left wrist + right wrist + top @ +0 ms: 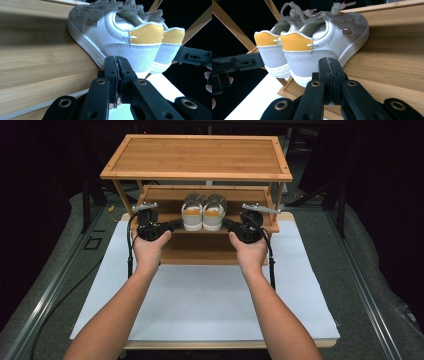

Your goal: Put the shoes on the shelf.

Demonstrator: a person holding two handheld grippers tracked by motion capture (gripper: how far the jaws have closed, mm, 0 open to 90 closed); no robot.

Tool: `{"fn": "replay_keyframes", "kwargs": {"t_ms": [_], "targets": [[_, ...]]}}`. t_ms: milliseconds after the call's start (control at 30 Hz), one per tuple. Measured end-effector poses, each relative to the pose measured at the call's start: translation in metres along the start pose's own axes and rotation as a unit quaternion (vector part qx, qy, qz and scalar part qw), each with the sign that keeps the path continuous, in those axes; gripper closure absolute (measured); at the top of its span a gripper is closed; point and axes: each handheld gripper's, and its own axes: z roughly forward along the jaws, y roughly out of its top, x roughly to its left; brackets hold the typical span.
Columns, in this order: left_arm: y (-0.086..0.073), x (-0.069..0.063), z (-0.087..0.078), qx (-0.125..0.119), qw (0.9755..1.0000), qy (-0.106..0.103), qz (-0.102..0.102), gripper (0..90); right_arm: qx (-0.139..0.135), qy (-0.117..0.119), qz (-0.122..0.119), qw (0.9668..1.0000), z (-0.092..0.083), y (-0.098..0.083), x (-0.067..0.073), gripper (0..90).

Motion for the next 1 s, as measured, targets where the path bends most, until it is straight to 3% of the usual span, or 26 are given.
{"fn": "replay_keyframes", "kwargs": {"t_ms": [533,800,1000], "targets": [[0.008,0.007,0.012,-0.001,0.9999,0.006,-0.015,89.1,0.004,-0.020,0.002,0.9998,0.011,0.006,0.002,90.0],[0.012,0.009,0.022,-0.002,0.9998,0.018,-0.008,89.4,-0.004,-0.036,0.007,0.9993,0.021,0.009,0.000,90.0],[0.013,0.012,0.028,-0.001,0.9997,0.013,-0.021,89.4,0.002,-0.044,0.011,0.9990,0.025,0.011,-0.005,90.0]]}}
